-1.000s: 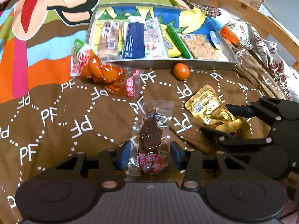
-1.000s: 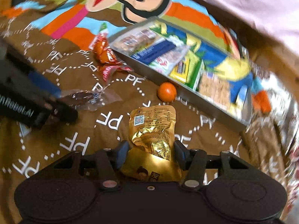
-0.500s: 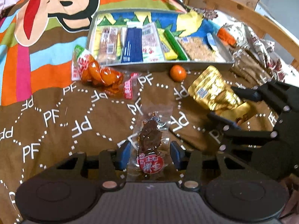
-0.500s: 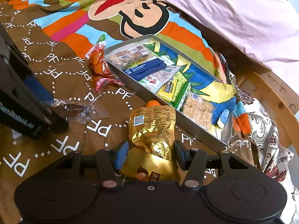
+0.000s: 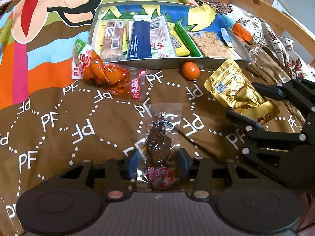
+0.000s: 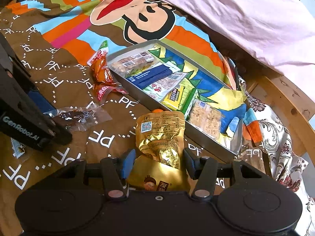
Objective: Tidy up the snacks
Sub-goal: 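Lift both held packets and carry them over the metal tray, then lower the jerky and gold foil packets into the tray and open both tools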
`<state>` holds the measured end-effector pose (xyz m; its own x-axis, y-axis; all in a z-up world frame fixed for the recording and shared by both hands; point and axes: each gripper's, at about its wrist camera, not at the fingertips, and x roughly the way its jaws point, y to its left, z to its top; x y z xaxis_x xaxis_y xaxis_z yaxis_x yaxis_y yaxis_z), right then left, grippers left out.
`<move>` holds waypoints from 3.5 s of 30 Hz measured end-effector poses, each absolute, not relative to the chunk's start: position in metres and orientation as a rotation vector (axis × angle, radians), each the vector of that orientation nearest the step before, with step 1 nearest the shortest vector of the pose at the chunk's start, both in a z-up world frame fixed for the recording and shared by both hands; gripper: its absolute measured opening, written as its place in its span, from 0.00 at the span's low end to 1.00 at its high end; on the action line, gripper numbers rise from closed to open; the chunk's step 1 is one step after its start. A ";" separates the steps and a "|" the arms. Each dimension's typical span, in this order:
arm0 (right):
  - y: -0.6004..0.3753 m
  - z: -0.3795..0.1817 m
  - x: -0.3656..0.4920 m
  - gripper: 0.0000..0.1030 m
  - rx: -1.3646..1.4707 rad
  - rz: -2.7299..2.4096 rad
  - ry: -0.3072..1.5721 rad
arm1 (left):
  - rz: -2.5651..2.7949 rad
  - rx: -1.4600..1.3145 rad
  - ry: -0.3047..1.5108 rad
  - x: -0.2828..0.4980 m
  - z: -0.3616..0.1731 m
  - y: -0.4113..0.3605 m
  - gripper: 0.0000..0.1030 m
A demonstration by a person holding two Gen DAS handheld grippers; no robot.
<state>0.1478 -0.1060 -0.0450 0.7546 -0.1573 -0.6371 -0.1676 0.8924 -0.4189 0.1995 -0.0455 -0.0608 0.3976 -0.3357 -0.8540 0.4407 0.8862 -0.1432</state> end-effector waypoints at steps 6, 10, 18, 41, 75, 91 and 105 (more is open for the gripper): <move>-0.112 -0.037 0.145 0.54 -0.456 -0.023 0.691 | -0.494 0.116 0.965 0.185 -0.045 -0.048 0.45; -0.115 -0.030 0.141 0.54 -0.440 -0.039 0.658 | -0.483 0.083 0.911 0.183 -0.035 -0.044 0.45; -0.121 -0.010 0.139 0.54 -0.437 -0.080 0.567 | -0.451 -0.026 0.817 0.188 -0.020 -0.036 0.45; -0.192 -0.010 0.246 0.54 -0.387 -0.180 0.432 | -0.535 -0.134 0.536 0.325 0.008 -0.106 0.45; -0.206 -0.062 0.349 0.56 -0.280 -0.292 0.636 | -0.548 -0.096 0.656 0.403 -0.072 -0.123 0.47; -0.209 -0.055 0.330 0.76 -0.211 -0.276 0.635 | -0.587 -0.196 0.680 0.403 -0.071 -0.115 0.72; -0.224 -0.013 0.276 0.95 -0.085 -0.298 0.557 | -0.510 -0.154 0.677 0.370 -0.037 -0.106 0.93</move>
